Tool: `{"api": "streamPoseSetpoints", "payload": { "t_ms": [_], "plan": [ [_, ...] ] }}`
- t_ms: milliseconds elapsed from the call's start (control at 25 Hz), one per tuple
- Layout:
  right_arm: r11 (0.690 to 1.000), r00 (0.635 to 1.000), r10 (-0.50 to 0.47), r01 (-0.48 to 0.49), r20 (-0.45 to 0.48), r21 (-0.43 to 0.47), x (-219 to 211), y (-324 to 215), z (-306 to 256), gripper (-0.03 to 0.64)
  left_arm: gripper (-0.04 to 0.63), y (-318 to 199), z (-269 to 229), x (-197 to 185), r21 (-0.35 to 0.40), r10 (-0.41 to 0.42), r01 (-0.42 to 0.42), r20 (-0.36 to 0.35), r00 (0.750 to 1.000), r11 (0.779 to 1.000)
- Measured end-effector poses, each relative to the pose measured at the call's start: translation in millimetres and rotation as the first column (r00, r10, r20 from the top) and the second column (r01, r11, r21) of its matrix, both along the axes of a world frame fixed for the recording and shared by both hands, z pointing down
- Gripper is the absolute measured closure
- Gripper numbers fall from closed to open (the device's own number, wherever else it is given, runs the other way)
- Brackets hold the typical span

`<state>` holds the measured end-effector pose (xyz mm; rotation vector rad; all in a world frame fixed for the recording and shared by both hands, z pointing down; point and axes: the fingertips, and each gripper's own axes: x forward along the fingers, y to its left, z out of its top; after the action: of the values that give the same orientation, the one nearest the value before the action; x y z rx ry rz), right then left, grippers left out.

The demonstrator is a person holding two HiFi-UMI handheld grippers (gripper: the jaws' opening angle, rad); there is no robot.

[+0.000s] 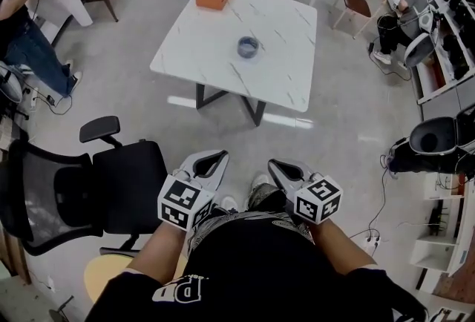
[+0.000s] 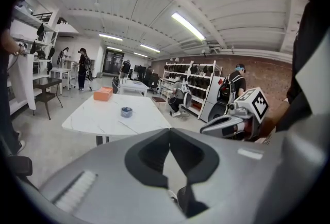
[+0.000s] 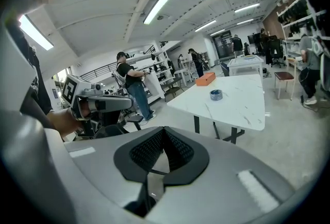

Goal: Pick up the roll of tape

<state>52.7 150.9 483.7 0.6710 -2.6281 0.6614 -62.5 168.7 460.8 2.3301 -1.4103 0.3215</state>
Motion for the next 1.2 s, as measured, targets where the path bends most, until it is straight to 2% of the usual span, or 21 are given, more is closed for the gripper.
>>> {"api": "streamPoseSetpoints", "payload": {
  "t_ms": [400,600,1200],
  "plan": [
    [0.998,0.997,0.063,-0.063,0.053,0.001,-1,-55,2,0.618,0.537,-34,13,-10,-0.010,0.010,-0.010,0.041,0.999,1.000],
    [0.998,0.997,0.060,-0.060,0.053,-0.002,-5,-89,7,0.618,0.537,-61,18,-13,-0.020,0.006,-0.005,0.047,0.999,1.000],
    [0.999,0.997,0.003,0.001,0.079,-0.044,-25,-238,-1,0.618,0.537,-219,-3,-21,-0.033,-0.052,0.053,0.039,0.998,0.998]
  ]
}}
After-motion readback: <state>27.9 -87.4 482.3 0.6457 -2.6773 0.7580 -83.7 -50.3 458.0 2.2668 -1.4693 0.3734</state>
